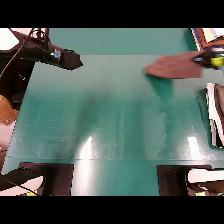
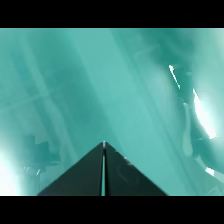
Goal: Fold the shirts.
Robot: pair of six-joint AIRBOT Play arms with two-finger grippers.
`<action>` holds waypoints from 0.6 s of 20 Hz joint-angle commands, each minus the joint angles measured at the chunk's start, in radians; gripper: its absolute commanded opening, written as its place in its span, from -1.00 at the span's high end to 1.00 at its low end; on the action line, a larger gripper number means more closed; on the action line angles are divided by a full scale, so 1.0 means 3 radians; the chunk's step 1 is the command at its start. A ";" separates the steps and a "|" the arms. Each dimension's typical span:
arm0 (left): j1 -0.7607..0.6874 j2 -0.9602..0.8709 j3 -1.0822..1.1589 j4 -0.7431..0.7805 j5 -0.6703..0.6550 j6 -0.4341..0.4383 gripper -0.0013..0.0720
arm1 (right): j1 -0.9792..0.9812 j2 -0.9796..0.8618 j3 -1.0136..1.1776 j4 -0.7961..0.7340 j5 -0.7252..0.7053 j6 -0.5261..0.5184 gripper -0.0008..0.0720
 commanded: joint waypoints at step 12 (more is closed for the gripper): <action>-0.0264 -0.0006 0.0000 -0.0011 0.0282 -0.0013 0.88 | -0.1532 0.0158 0.0624 -0.0024 0.0006 0.0041 0.94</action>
